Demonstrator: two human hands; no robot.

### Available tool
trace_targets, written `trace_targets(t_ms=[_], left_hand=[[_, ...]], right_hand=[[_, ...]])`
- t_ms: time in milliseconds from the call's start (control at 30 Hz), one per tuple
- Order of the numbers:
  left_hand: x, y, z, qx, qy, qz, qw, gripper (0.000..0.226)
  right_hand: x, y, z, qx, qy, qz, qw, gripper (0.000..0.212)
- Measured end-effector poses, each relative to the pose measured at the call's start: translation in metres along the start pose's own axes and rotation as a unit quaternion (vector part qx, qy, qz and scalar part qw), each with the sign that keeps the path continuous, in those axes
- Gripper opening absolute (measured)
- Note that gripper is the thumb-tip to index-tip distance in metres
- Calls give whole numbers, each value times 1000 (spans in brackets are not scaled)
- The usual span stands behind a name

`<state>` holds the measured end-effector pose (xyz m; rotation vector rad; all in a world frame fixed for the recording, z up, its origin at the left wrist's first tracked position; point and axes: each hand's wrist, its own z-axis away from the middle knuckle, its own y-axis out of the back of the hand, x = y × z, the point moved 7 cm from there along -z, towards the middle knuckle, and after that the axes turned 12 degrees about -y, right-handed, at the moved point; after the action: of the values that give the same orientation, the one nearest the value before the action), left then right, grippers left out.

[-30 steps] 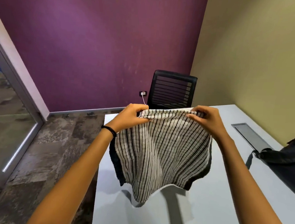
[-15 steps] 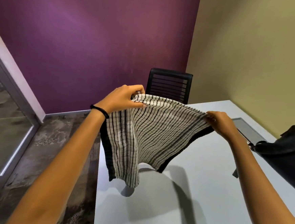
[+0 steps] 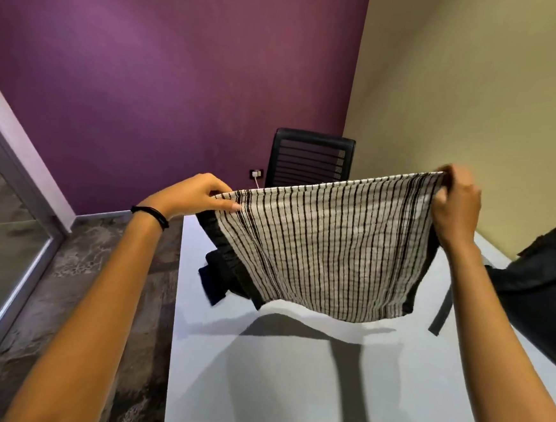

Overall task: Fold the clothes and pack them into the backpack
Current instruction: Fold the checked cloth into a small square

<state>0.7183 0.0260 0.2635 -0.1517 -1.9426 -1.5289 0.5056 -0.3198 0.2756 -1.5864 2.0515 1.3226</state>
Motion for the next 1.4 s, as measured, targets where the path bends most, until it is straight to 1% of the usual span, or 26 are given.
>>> trace_targets(t_ms=[67,133,233,300,367,433,533,567,700,800,967,1067,1167,1267,1400], left_hand=[[-4,4,0,12,2,35,999,10],[-7,8,-3,33,2,68,997,8],[-8,16,-8,74,0,91,993,7],[-12,18,-15,90,3,99,991,10],[-16,17,-22,90,1,100,991,7],[-23,16,-32,92,4,78,993,8],[-33,14,-44,114,21,36,993,8],[-35,14,-48,131,24,29,991,9],[-32,17,-53,237,11,12,971,5],[-29,17,-49,276,-1,31,961,8],[-25,10,-38,266,7,59,962,11],[-18,5,-28,256,9,78,964,11],[-12,-4,-13,240,13,98,966,10],[-11,-18,1,200,27,126,971,13],[-4,-43,20,140,26,157,977,16]], right_hand=[[0,7,-8,27,-8,-19,999,28],[3,11,-17,54,-16,-28,998,30],[8,7,-30,67,-15,-28,997,32],[14,0,-39,62,-13,-27,998,33],[21,-10,-45,50,-17,-20,998,38],[28,-23,-55,30,-23,-14,999,39],[33,-40,-60,3,-20,3,1000,29],[35,-44,-61,-4,-18,6,1000,29],[45,-55,-67,-22,-30,5,999,41],[53,-56,-70,-22,-41,12,999,43],[60,-50,-72,0,-51,22,998,35],[59,-42,-67,7,-52,8,999,29],[62,-33,-57,8,-51,-19,998,27],[68,-25,-42,7,-54,-33,998,29],[77,-16,-18,-1,-78,-18,997,34]])
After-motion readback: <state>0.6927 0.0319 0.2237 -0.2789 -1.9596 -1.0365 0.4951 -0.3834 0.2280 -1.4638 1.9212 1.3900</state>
